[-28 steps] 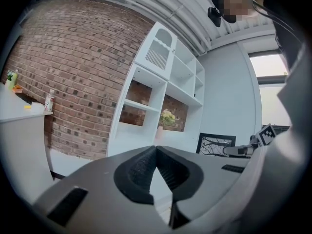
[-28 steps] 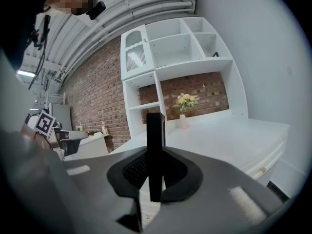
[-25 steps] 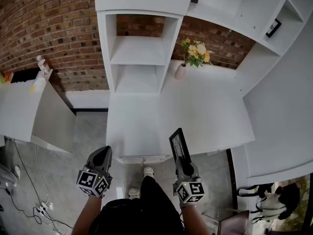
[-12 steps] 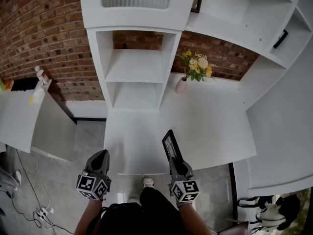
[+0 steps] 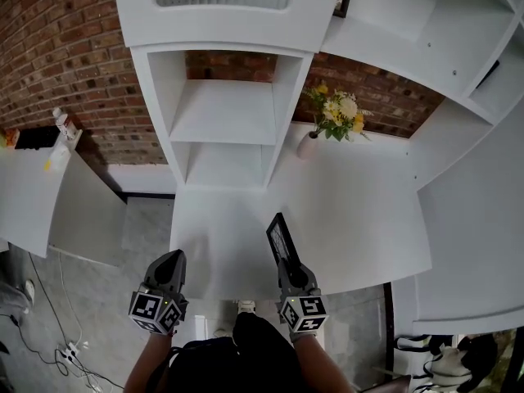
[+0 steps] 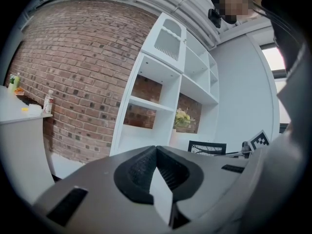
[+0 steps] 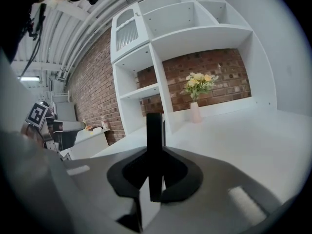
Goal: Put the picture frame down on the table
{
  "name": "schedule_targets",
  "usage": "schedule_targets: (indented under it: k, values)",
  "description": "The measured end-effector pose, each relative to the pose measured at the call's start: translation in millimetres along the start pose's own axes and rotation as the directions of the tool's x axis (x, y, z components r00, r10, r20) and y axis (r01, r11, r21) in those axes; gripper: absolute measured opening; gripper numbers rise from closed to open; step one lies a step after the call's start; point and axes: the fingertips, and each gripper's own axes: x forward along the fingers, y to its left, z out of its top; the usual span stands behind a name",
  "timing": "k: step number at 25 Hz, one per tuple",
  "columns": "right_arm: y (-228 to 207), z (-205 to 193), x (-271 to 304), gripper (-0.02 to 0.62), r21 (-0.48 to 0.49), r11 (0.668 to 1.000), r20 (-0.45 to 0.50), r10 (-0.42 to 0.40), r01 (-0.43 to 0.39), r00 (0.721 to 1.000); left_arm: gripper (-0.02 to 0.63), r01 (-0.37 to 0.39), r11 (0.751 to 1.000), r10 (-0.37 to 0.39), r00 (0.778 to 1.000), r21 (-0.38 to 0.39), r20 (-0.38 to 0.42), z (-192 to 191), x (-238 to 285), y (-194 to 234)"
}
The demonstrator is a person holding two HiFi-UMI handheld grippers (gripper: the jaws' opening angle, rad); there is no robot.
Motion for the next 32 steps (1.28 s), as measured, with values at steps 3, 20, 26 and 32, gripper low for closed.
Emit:
schedule_targets:
  k: [3, 20, 26, 32]
  values:
    - [-2, -5, 8, 0.04, 0.004, 1.0, -0.018, 0.005, -0.005, 1.0, -0.003, -0.001, 1.0, 0.001, 1.0, 0.001, -0.003, -1, 5, 1]
    - [-9, -23, 19, 0.124, 0.0, 1.0, -0.119, -0.009, 0.009, 0.993, -0.004, -0.005, 1.0, 0.005, 1.0, -0.003, -0.023, -7, 3, 2]
    - [-12, -1, 11, 0.152, -0.044, 0.999, -0.039, -0.016, 0.014, 0.999, -0.004, 0.001, 1.0, -0.001, 1.0, 0.003, -0.028, -8, 2, -1]
    - [-24, 14, -1, 0.097, -0.03, 0.998, 0.03, -0.057, 0.058, 0.998, -0.003, 0.0, 1.0, 0.0, 0.999, 0.0, -0.035, -9, 2, -2]
